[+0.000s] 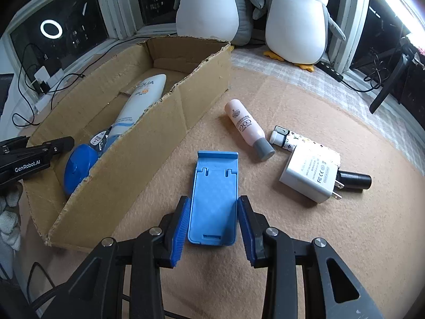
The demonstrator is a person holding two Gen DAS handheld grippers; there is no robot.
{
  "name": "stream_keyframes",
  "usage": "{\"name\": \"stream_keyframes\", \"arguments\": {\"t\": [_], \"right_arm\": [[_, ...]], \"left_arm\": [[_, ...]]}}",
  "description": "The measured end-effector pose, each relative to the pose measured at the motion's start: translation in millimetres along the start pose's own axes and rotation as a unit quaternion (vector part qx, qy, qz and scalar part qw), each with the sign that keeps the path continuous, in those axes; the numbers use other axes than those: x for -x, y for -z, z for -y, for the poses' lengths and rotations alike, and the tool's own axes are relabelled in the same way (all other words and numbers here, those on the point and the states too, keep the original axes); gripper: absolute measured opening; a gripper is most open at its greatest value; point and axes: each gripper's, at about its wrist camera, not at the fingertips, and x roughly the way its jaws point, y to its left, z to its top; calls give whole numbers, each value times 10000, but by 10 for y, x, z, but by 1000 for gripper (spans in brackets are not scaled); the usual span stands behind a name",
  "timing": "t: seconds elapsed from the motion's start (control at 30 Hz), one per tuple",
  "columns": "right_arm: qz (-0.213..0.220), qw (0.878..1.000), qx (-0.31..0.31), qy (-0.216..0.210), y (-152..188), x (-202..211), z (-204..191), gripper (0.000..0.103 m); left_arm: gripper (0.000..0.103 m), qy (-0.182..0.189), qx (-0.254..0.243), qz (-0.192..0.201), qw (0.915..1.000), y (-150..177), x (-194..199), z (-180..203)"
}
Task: Organize rigid objects
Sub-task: 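Lift the phone stand with the right gripper and release it into the box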
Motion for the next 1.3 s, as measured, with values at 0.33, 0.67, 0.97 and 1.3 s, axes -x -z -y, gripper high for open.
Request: {"name": "stream_keyframes", "arguments": {"t": [0.33, 0.67, 0.97, 1.3], "right_arm": [[291, 9996, -9, -16, -87, 246, -12, 33], [719, 9971, 117, -211, -442, 475, -163, 33], [833, 9942, 479, -485, -624, 481, -540, 33], [767, 9927, 684, -627, -710, 359, -812, 33]], "left_arm": [[42, 1, 0, 3, 10000, 0, -1, 0], [42, 9, 11, 4, 10000, 6, -1, -9], [42, 27, 17, 6, 10000, 7, -1, -19], [42, 30, 27, 9, 10000, 4, -1, -17]]}}
